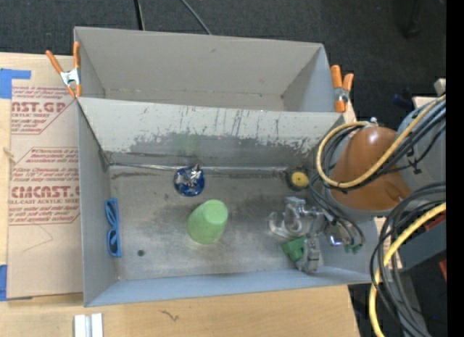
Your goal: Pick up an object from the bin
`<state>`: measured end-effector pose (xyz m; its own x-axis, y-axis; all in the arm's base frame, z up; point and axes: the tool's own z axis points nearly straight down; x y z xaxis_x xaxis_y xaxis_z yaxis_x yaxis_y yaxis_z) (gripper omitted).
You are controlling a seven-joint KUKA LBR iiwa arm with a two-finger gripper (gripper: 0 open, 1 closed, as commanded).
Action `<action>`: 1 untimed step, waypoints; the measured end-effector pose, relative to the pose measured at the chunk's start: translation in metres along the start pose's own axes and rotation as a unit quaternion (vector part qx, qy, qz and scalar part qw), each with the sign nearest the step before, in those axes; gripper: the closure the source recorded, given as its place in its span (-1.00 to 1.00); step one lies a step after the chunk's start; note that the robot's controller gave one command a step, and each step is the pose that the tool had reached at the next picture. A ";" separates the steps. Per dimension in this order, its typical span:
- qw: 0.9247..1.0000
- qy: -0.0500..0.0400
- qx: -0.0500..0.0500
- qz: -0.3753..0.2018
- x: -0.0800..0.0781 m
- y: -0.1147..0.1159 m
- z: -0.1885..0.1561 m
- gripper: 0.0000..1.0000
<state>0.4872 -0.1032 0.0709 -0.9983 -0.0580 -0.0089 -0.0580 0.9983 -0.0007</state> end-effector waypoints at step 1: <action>1.000 -0.002 0.000 -0.001 -0.002 0.001 -0.003 1.00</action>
Offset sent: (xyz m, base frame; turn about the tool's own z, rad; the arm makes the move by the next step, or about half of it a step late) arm 0.0000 0.0000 0.0000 0.0000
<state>0.4890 -0.1022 0.0739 -0.9981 -0.0597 -0.0130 -0.0597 0.9982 -0.0004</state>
